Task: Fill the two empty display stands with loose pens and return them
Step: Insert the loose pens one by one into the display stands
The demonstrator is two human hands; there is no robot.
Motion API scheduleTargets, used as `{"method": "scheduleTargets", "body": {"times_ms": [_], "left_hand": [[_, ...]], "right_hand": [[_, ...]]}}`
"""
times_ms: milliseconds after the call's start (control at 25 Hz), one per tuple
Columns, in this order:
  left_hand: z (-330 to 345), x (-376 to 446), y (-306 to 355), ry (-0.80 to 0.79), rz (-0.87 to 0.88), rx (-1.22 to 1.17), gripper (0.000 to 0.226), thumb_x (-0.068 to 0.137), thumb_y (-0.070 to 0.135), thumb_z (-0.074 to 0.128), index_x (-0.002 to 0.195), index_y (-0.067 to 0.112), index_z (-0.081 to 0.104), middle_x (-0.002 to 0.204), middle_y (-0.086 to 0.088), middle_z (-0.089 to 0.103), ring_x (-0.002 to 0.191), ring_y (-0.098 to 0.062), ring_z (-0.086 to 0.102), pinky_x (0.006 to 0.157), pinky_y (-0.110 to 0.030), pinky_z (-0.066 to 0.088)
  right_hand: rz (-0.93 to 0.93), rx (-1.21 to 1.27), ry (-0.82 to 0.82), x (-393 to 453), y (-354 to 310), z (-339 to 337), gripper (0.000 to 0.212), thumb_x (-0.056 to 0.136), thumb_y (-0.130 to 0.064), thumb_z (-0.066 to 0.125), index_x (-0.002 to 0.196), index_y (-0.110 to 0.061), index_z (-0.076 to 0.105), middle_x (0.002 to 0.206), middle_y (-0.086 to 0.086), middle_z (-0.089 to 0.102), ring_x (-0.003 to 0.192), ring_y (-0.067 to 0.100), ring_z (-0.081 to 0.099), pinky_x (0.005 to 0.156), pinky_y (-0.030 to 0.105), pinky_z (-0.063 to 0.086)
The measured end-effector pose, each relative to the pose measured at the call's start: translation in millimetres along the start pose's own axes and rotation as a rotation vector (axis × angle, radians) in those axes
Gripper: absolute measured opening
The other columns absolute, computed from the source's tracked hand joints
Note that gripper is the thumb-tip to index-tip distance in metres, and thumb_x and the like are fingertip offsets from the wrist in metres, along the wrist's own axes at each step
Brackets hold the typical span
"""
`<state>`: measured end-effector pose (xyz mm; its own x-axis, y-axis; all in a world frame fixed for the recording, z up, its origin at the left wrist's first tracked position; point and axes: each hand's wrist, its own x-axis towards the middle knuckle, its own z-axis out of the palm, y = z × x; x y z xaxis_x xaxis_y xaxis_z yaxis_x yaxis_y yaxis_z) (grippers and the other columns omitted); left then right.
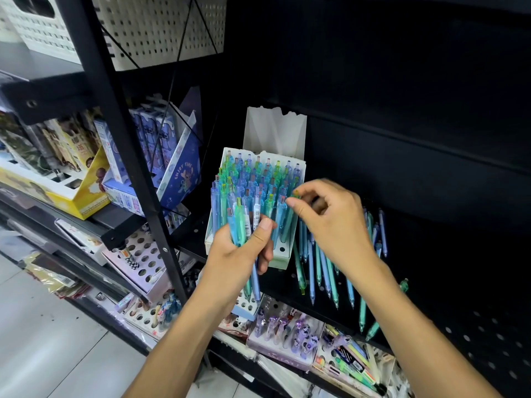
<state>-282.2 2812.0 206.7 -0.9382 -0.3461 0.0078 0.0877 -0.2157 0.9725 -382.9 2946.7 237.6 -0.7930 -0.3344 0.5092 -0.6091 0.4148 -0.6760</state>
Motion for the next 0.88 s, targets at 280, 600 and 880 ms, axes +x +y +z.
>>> {"method": "scheduleTargets", "body": {"times_ms": [280,600,880], "left_hand": [[7.4,-5.4,-2.8,-0.265,0.012,0.007,0.033,0.085,0.044,0.068,0.078,0.012,0.06,0.057,-0.005,0.054,0.048,-0.018,0.046,0.051,-0.029,0.042],[-18.0,-3.8,1.3,0.239,0.081,0.035,0.023,0.094,0.031,0.056,0.09,0.008,0.06,0.055,0.002,0.053,0.046,-0.012,0.043,0.042,-0.023,0.038],[-23.1,-0.6,2.3,0.304,0.112,0.021,0.025,0.098,0.029,0.057,0.093,0.006,0.064,0.054,0.002,0.047,0.046,-0.011,0.038,0.044,-0.025,0.032]], "right_hand": [[0.105,0.444,-0.175,-20.4,-36.8,-4.8,0.003,0.087,-0.016,0.074,0.085,-0.019,0.075,0.073,0.007,0.063,0.055,0.02,0.054,0.052,0.029,0.048],[0.148,0.521,0.296,-5.9,-9.9,-39.6,0.007,0.094,-0.008,0.064,0.095,-0.014,0.069,0.08,0.002,0.069,0.062,0.015,0.066,0.058,0.023,0.055],[0.091,0.363,0.159,-18.4,-2.2,-6.9,0.01,0.092,-0.015,0.068,0.096,-0.024,0.07,0.08,-0.005,0.068,0.071,0.019,0.069,0.067,0.036,0.061]]}}
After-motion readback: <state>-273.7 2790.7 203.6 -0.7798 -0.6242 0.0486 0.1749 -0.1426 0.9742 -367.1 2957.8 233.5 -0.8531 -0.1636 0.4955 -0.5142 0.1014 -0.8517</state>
